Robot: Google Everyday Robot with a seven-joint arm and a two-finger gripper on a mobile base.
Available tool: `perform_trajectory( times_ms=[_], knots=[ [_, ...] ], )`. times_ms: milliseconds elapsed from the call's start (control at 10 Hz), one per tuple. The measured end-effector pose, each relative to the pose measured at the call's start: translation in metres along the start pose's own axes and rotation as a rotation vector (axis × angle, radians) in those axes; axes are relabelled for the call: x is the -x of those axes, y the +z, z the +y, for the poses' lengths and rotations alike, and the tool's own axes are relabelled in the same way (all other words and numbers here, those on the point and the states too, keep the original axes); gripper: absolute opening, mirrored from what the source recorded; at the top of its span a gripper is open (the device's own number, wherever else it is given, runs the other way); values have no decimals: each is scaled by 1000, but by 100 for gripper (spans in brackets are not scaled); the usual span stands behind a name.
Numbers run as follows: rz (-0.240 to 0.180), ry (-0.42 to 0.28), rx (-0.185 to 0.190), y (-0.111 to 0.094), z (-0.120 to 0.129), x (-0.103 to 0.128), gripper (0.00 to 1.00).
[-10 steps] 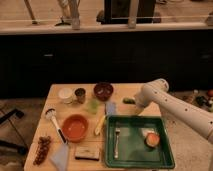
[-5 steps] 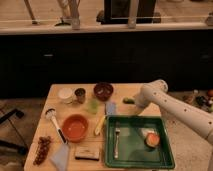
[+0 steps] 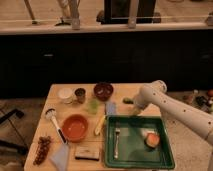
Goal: Place pepper in red bowl
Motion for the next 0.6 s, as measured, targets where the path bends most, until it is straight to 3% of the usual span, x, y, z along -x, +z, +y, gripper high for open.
perform_trajectory(
  times_ms=[600],
  knots=[
    [-9, 124, 18, 3, -41, -35, 80]
  ],
)
